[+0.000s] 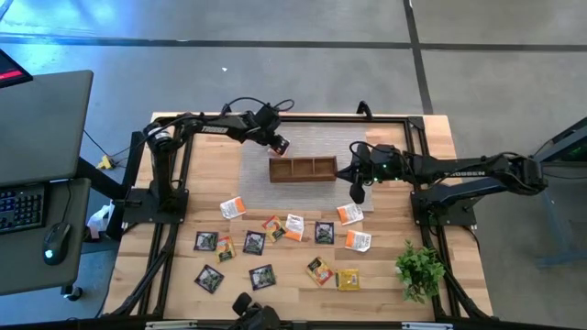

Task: Pick & Place Tea
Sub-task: Put the orange tea bag into the left section of the wooden organizer

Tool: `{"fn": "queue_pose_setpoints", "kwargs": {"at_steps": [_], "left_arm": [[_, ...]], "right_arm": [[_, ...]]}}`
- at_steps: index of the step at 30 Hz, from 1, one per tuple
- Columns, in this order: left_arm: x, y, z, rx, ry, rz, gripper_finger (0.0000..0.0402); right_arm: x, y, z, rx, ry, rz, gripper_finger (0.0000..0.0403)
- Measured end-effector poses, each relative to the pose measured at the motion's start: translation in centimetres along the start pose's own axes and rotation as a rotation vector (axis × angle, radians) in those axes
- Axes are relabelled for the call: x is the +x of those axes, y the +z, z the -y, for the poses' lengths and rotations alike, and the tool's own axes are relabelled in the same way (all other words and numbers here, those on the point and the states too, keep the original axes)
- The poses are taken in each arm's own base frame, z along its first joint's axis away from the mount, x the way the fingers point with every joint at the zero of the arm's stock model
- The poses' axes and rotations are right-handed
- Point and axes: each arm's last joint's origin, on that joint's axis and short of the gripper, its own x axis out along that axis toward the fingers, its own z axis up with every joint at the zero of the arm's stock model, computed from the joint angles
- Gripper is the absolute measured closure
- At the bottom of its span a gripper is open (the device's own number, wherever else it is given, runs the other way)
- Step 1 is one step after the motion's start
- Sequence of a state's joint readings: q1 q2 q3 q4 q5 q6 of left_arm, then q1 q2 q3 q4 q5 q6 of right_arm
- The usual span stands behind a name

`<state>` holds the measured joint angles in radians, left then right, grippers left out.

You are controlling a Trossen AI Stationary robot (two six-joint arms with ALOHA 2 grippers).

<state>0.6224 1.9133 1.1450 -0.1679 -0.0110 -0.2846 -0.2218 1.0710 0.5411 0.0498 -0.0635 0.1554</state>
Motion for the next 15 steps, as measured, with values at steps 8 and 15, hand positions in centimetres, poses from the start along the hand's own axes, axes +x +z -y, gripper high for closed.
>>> {"fn": "queue_pose_setpoints", "kwargs": {"at_steps": [8, 15], "left_arm": [[0.1, -0.3, -0.4, -0.001, 0.025, -0.029, 0.0228], [0.0, -0.4, -1.1, 0.009, 0.037, -0.070, 0.0284]], "right_arm": [[0.0, 0.0, 0.0, 0.001, 0.006, -0.001, 0.0402], [0.0, 0.0, -0.1, 0.001, 0.026, -0.004, 0.0402]]}}
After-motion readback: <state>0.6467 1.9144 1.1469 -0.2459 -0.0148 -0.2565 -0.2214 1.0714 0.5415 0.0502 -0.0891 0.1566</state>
